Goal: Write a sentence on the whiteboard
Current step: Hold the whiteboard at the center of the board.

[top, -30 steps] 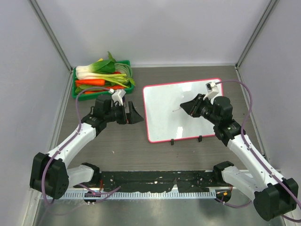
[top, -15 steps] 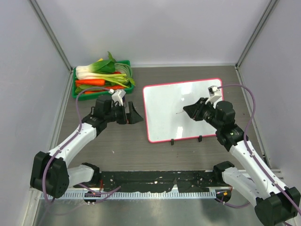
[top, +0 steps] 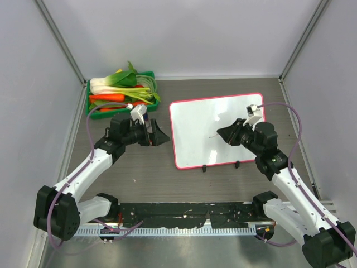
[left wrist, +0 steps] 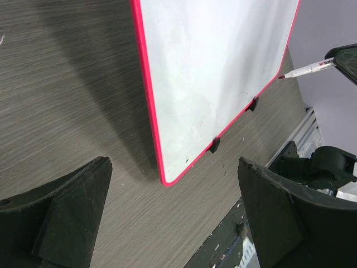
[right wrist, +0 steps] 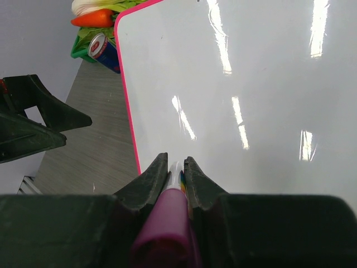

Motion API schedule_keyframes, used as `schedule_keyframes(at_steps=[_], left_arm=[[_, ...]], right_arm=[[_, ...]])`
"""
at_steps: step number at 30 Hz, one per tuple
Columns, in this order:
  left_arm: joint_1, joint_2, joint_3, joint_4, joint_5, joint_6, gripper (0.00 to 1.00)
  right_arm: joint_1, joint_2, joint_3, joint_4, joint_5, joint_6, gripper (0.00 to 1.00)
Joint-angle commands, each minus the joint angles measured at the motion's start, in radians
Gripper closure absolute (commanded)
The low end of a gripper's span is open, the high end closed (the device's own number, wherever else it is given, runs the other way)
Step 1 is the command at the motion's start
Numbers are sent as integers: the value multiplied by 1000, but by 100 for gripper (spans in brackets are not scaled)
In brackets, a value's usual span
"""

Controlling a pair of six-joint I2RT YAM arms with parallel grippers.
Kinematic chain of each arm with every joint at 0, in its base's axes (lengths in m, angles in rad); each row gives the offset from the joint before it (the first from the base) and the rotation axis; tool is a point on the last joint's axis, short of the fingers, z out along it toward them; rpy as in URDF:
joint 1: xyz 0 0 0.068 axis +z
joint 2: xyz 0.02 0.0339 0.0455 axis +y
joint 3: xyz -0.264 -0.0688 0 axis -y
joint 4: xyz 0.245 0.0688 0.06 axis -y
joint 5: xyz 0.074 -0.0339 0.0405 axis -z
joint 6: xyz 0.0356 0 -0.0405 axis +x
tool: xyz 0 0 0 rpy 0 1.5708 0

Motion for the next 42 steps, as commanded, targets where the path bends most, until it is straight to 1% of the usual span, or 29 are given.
schedule_keyframes(at_steps=[1,5,10,12,16,24,28,33,37,39,42], left_arm=[[4,0,10,9,10,2,2],[4,-8,4,19,1,2,2],[4,-16,18,-27,-8,19,2],[4,-22,5,-16,-11,13,2],[4,-16,7,-24,-20,11,2],[2,23,14,-15,-11,8,2],[4,21,-2,36,24,-5,2],[5,27,1,1,-57,13,1],[5,55,-16,67,-48,2,1],[5,84,-15,97,-22,2,0],[5,133,-28,194,31,-13,1]], right_arm=[[-5,-6,-1,68,0,21,98],[-5,-3,-10,71,-6,19,99],[-5,6,-9,71,-12,8,99],[-5,11,-20,116,-17,4,99],[-7,20,-21,124,-26,2,99],[-4,15,-26,128,-15,-18,99],[-4,21,-33,150,-18,-19,99],[-4,43,-21,154,-24,-32,99],[-5,61,-12,163,-35,-39,99],[-5,67,-7,174,-46,-39,99],[-5,86,-6,193,-58,-35,99]])
